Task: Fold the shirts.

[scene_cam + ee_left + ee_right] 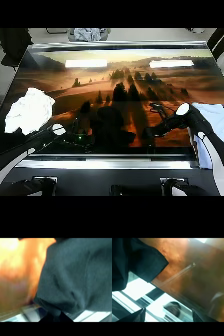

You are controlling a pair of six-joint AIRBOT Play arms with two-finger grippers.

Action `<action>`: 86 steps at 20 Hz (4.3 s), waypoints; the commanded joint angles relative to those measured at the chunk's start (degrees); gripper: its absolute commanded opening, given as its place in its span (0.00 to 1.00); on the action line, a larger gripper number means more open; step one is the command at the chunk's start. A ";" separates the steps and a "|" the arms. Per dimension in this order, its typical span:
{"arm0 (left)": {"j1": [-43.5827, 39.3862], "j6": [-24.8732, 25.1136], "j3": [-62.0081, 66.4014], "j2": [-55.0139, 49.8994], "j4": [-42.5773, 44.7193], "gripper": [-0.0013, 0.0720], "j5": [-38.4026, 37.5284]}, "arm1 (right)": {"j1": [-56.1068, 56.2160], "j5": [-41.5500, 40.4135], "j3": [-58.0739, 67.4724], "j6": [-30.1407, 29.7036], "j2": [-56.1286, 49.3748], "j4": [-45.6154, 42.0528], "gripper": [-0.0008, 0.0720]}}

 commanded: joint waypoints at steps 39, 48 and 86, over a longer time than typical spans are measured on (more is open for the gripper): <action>6.47 4.55 80.94 19.52 14.49 0.05 4.35 | 12.00 -22.58 50.16 6.82 35.28 -10.97 0.05; 6.47 11.96 65.05 -1.31 20.48 0.05 -1.42 | 12.02 14.21 42.05 15.34 11.32 -21.00 0.05; 15.43 3.61 16.09 1.60 12.98 0.05 -9.03 | 12.00 -2.16 20.72 15.74 -2.99 -25.73 0.06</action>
